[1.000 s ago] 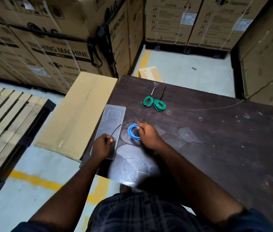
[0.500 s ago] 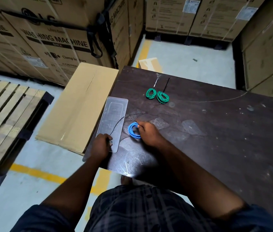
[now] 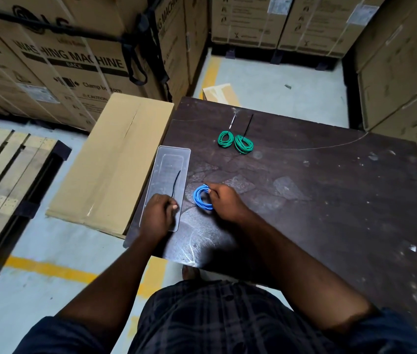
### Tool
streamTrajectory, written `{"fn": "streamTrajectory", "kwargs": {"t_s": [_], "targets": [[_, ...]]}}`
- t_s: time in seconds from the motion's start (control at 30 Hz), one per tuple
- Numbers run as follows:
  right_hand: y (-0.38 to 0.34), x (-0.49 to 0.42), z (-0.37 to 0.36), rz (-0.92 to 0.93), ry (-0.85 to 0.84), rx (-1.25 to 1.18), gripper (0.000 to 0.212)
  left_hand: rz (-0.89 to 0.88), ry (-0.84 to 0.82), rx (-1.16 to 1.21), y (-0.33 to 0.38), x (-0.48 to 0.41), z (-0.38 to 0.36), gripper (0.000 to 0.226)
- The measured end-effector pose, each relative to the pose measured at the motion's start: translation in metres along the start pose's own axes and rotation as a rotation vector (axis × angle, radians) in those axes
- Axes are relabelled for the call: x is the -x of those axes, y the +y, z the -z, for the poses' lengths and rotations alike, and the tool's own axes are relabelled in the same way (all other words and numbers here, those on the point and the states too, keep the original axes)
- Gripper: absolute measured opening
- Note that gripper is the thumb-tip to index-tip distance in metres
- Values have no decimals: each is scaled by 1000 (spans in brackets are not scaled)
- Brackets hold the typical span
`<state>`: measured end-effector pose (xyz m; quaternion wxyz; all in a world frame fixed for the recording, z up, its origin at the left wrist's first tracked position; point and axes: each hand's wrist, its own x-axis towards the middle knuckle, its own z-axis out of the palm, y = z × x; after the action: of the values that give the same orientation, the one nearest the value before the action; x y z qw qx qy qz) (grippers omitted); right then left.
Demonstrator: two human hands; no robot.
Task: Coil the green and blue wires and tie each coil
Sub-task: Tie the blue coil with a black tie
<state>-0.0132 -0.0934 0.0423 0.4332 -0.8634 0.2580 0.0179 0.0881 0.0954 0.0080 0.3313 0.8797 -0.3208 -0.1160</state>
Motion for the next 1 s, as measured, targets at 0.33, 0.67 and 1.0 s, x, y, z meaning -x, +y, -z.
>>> {"fn": "streamTrajectory", "kwargs": {"t_s": [0.33,0.67,1.0], "targets": [[1,-3,24,-71,20,-23,31,4,167,482,90,-36,12,20],[19,-3,78,-97,151,-112,48,-51,19,735,164,-37,13,22],[32,19,125,-92,309,76,34,-101,-10,833,221,-30,8,24]]}}
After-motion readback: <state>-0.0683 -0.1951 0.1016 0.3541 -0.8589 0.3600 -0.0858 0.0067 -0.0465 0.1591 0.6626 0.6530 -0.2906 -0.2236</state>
